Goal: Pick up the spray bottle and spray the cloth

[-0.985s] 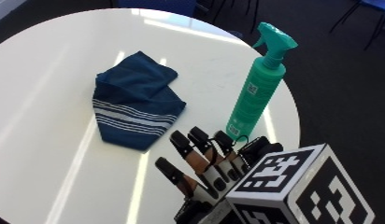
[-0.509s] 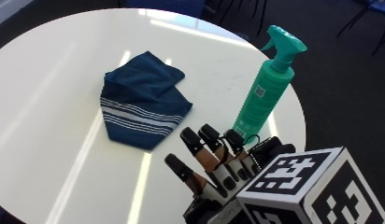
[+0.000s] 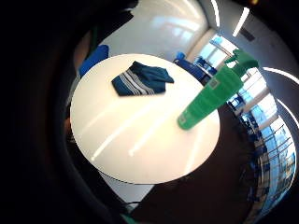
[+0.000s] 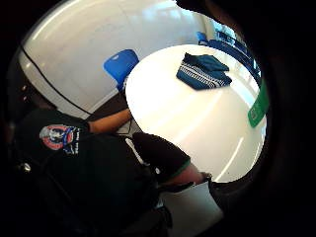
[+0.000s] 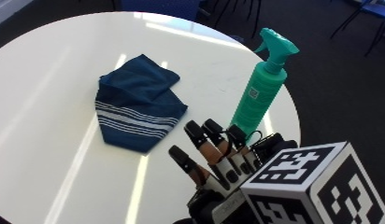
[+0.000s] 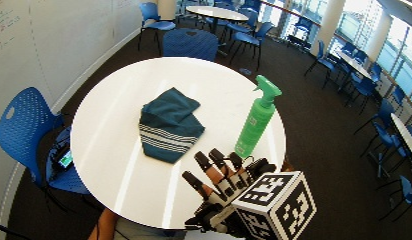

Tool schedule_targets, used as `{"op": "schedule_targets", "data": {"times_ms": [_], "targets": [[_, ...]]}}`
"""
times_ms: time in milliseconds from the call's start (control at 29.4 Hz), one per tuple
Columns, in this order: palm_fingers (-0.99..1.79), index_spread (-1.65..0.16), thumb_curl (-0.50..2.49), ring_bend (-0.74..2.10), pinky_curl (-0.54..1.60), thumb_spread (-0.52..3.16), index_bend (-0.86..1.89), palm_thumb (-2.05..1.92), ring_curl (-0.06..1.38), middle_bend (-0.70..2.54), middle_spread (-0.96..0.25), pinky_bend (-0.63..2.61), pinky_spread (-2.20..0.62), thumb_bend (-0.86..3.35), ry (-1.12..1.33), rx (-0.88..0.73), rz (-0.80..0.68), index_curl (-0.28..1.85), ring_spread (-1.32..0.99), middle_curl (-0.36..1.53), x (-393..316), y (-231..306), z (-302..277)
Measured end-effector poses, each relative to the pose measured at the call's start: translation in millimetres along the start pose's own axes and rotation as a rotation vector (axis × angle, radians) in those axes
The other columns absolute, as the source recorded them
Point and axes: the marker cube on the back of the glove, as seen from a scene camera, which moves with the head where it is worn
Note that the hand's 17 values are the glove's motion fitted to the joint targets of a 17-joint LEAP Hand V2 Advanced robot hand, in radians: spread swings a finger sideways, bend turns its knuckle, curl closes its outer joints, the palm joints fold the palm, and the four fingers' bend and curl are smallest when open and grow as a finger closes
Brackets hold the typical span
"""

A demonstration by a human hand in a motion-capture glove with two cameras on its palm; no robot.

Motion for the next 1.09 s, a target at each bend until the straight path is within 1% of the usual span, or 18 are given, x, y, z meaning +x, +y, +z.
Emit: {"op": "schedule_targets", "data": {"times_ms": [306, 509, 611, 815, 1087], "targets": [[0.33, -0.48, 0.25, 0.31, 0.25, 0.97, 0.17, 0.29, 0.23, 0.19, -0.15, 0.18, 0.17, -0.02, -0.013, 0.055, 0.124, 0.28, -0.09, 0.27, 32.3, -11.4, 2.2], [0.39, -0.48, 0.26, 0.33, 0.25, 0.98, 0.19, 0.29, 0.25, 0.20, -0.15, 0.16, 0.17, -0.03, -0.066, 0.166, 0.226, 0.29, -0.08, 0.28, 53.7, -19.6, -8.6], [0.49, -0.47, 0.26, 0.37, 0.24, 0.99, 0.20, 0.30, 0.26, 0.22, -0.14, 0.13, 0.16, -0.02, -0.123, 0.229, 0.263, 0.30, -0.08, 0.29, 66.0, -22.6, -14.4], [0.57, -0.45, 0.27, 0.40, 0.23, 1.00, 0.20, 0.31, 0.28, 0.25, -0.12, 0.12, 0.15, -0.02, -0.135, 0.268, 0.314, 0.33, -0.08, 0.32, 82.7, -25.5, -24.5], [0.62, -0.43, 0.29, 0.39, 0.21, 1.03, 0.19, 0.36, 0.30, 0.28, -0.11, 0.13, 0.14, -0.01, -0.189, 0.364, 0.419, 0.35, -0.09, 0.34, 114.7, -35.9, -41.2]]}}
